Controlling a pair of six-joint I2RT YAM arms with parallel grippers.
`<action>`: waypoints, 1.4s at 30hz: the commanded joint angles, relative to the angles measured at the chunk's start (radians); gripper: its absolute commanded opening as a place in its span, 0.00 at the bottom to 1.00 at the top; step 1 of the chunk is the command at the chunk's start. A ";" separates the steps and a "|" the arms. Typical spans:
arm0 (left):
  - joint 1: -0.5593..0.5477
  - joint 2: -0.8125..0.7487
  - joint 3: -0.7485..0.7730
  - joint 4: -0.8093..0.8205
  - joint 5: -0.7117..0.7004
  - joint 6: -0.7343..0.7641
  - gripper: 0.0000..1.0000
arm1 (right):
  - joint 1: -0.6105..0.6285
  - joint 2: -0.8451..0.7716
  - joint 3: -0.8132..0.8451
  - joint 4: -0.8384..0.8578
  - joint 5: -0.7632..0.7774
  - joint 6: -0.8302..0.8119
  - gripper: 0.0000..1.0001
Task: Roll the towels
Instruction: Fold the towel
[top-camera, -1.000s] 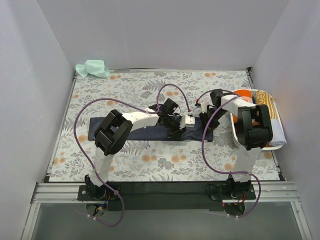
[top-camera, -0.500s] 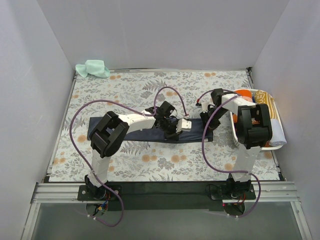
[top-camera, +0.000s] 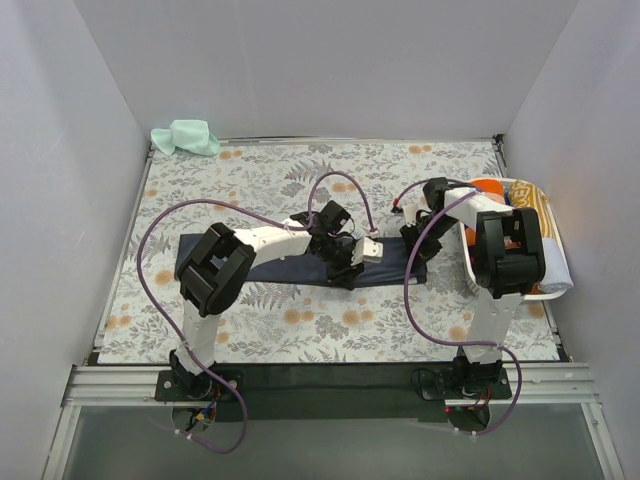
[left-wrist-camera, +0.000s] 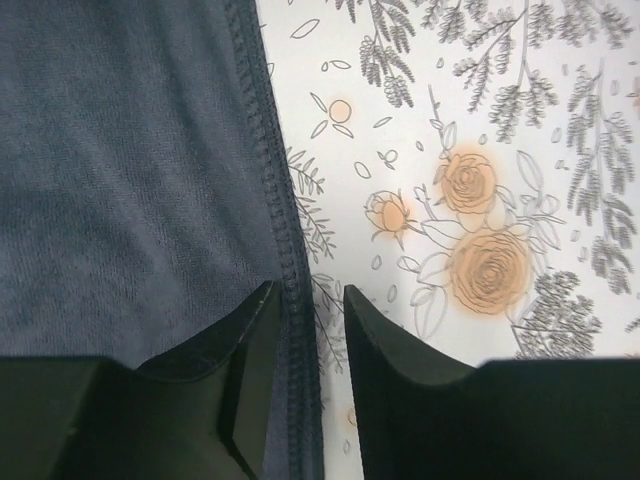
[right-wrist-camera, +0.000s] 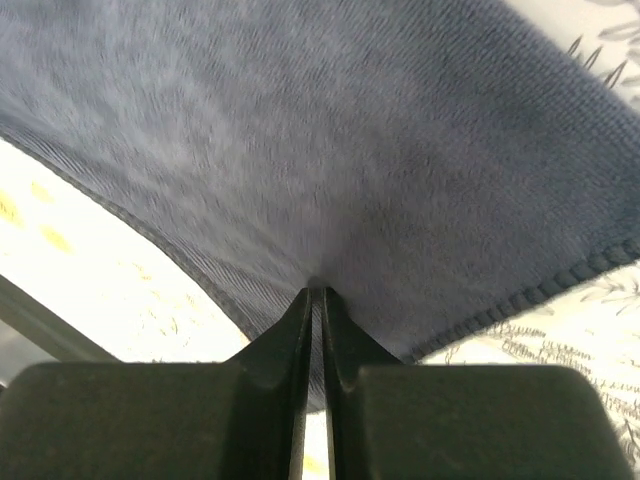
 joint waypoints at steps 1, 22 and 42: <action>0.017 -0.130 0.033 -0.058 0.013 -0.067 0.29 | -0.010 -0.068 0.029 -0.064 -0.009 -0.049 0.12; 0.910 -0.215 -0.039 -0.242 -0.221 -0.007 0.26 | -0.002 0.069 0.185 0.008 0.084 0.043 0.22; 1.116 0.139 0.292 -0.260 -0.319 -0.036 0.22 | -0.002 0.246 0.372 0.049 0.282 0.080 0.24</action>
